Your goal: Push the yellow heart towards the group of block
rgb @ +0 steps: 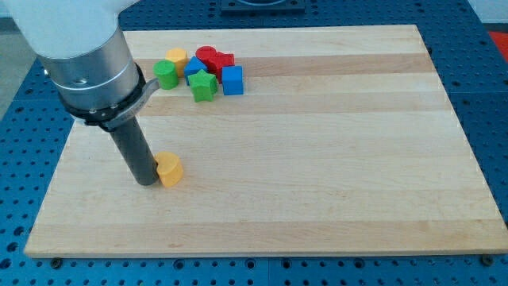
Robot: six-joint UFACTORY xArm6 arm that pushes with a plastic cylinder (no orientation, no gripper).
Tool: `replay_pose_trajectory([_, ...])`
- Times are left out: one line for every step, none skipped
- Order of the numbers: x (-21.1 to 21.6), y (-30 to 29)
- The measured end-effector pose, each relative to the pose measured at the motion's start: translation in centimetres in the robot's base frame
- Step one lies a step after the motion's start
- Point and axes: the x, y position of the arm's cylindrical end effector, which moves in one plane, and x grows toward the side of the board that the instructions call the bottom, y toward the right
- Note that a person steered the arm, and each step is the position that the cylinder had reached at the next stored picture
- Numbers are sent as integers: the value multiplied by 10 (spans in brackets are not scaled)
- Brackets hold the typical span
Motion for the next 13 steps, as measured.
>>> replay_pose_trajectory([4, 0])
replay_pose_trajectory([20, 0])
replay_pose_trajectory([30, 7])
replay_pose_trajectory([27, 19])
replay_pose_trajectory([-1, 19])
replay_pose_trajectory([-32, 19])
replay_pose_trajectory([-60, 19])
replay_pose_trajectory([-66, 18])
replay_pose_trajectory([-48, 16])
replay_pose_trajectory([-34, 20])
replay_pose_trajectory([-33, 37])
replay_pose_trajectory([-33, 50])
replay_pose_trajectory([-43, 51])
